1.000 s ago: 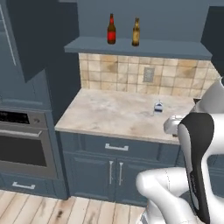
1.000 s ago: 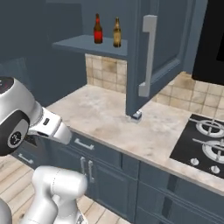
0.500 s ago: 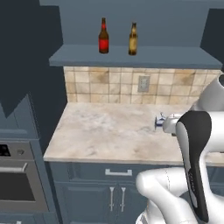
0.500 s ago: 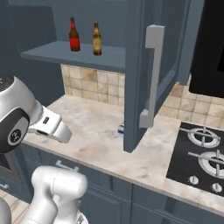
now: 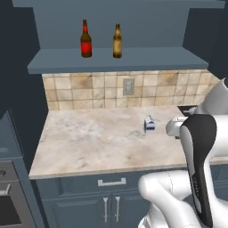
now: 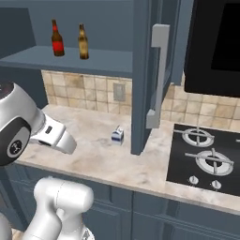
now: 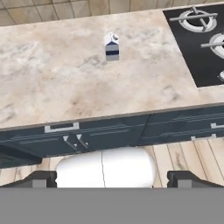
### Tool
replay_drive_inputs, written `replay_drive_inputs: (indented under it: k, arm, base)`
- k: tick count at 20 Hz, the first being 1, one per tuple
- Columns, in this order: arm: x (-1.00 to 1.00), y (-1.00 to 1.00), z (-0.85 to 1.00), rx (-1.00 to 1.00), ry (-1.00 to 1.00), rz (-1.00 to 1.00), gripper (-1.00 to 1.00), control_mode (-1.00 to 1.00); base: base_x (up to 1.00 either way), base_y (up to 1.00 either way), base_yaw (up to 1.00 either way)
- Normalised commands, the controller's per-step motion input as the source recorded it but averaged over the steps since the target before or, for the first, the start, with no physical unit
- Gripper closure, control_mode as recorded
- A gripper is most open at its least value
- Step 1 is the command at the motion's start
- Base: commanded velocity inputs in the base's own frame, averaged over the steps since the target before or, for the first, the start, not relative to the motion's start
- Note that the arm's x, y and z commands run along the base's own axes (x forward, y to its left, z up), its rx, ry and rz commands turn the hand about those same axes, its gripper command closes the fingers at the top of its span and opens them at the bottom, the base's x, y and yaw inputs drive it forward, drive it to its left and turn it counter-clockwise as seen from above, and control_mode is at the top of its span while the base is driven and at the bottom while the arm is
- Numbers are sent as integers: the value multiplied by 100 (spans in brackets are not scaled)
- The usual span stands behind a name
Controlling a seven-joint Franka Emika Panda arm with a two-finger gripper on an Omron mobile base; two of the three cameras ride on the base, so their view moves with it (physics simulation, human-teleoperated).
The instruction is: Sort all alcoholic drinks to one cabinet, and non-alcoholic drinks to the other.
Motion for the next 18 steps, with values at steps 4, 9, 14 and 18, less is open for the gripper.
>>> replay_drive_inputs:
  k: [4,9,14,18]
  arm:
    - [0,0,0,0,0,0,-100,100]
    - [7,4,-3,0,-1,0,-100,-100]
    - [35,2,-17,0,-6,0,-100,-100]
    - [76,-8,-19,0,-5,0,-100,-100]
  base:
    - [51,19,-17]
    - [36,22,-3]
    - [0,0,0]
    - [0,0,0]
